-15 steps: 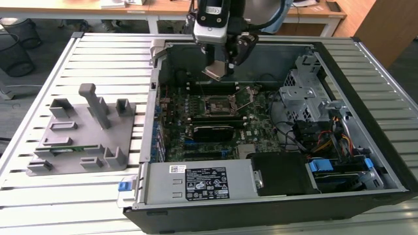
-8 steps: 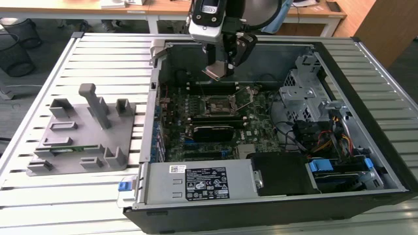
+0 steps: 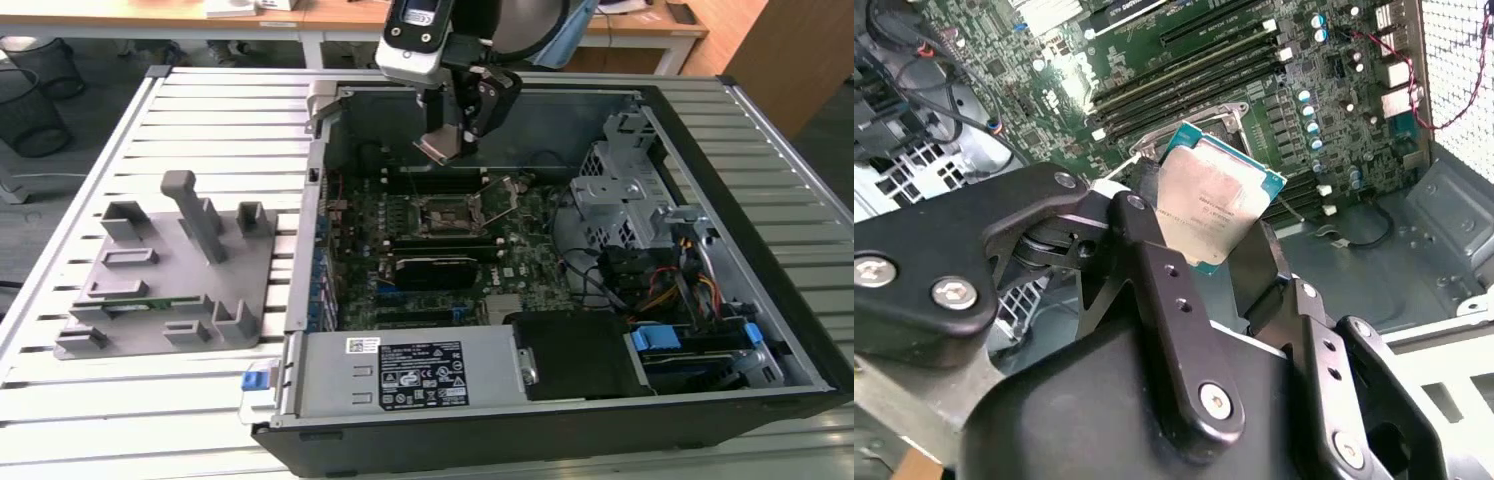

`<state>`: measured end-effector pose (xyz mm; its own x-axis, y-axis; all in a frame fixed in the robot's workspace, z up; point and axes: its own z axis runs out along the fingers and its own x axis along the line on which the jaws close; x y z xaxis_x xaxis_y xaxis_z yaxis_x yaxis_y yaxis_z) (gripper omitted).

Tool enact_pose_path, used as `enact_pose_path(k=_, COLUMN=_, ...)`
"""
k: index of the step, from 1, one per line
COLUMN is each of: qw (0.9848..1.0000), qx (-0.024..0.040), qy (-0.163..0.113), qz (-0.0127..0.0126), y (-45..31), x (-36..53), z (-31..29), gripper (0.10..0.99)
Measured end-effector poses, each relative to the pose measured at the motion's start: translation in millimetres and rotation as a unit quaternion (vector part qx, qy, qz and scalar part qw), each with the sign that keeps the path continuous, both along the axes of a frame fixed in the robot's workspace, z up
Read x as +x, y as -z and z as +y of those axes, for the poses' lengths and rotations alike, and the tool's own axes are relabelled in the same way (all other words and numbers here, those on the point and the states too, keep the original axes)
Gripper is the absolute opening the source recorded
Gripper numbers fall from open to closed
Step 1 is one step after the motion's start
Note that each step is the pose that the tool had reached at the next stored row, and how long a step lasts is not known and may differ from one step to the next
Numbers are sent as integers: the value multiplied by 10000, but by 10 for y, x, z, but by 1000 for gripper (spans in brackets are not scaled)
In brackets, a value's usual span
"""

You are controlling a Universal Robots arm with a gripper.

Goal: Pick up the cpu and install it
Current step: 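Place the cpu into insertion slot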

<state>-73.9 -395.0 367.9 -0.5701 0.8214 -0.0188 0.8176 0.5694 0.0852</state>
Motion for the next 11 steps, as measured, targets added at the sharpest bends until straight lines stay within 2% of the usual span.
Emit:
enact_pose_path(k=6, qw=9993, qx=-3, qy=377, qz=-1, y=2, x=0, z=4, gripper=525)
enact_pose_path(k=11, qw=9974, qx=-4, qy=715, qz=-1, y=3, x=0, z=7, gripper=525)
